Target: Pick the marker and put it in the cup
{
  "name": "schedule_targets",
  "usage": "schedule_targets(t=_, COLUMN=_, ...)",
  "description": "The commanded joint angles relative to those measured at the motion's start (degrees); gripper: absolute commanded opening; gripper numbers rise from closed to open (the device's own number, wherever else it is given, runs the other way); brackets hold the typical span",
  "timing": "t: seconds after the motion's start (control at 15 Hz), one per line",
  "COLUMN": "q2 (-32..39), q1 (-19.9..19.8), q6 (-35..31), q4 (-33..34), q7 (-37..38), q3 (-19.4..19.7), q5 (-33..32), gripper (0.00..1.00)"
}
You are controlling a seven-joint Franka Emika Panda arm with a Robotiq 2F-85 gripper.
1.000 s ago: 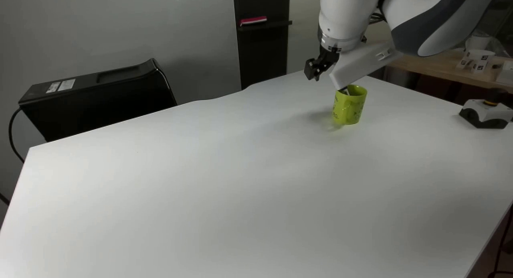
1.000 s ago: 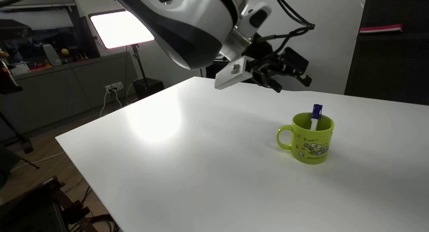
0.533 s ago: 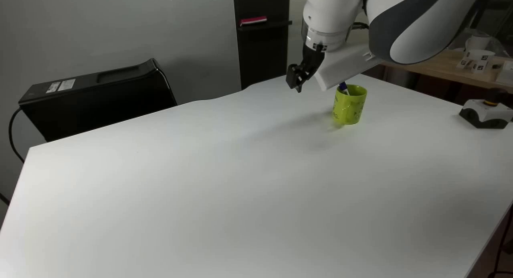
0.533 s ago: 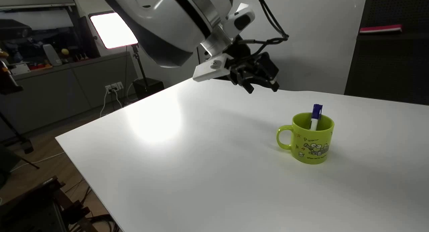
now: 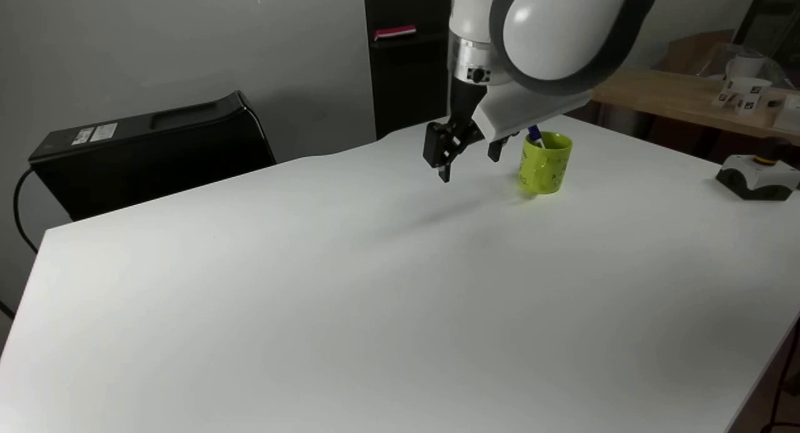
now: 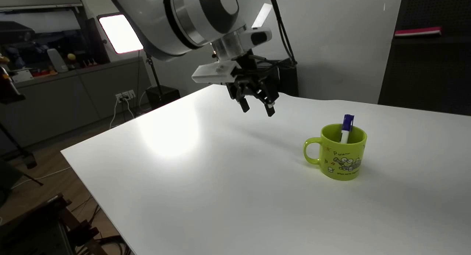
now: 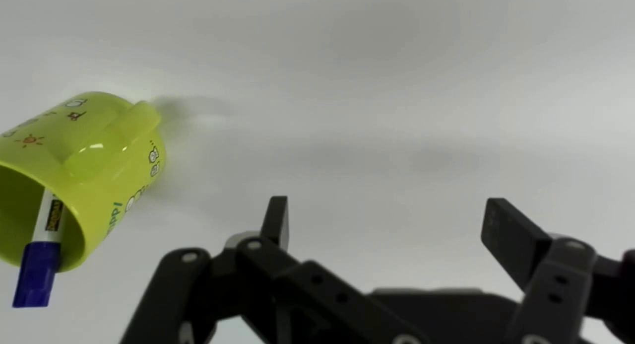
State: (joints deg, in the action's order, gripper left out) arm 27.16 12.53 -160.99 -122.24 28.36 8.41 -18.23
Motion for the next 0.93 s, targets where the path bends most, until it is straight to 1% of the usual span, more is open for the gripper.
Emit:
schedule_targets(t=0.0, q2=-0.91, q1=-4.78, q6=7.51, q4=2.14, q7=-10.87, q3=-6.17, q5=9.87, gripper=1.0)
schedule_targets(t=0.2, q2=-0.7, q1=-6.06, q6=12.92, q4=4.12, q7=-15.74, q3=-7.77, q5=13.82, gripper=1.0)
schedule_targets(t=0.47, q2=-0.42, q1=-6.8, q6=19.23, q4=6.12, q7=-20.14, q3=-8.67, q5=15.04, gripper=1.0)
schedule_targets(t=0.53, q2=-0.29, q1=-5.71, q6=15.9, q4=4.63, q7=-17.73, q3=-7.54, q5=13.87, gripper=1.0)
schedule_targets(t=0.67, q2=-0.29, q1=-5.98, q6=17.62, q4=5.17, q7=-18.76, q3=-7.89, q5=13.98, gripper=1.0)
schedule_targets(t=0.87, q2=-0.29, q1=-6.07, q6=17.97, q4=5.31, q7=-19.27, q3=-8.02, q5=14.0, gripper=1.0)
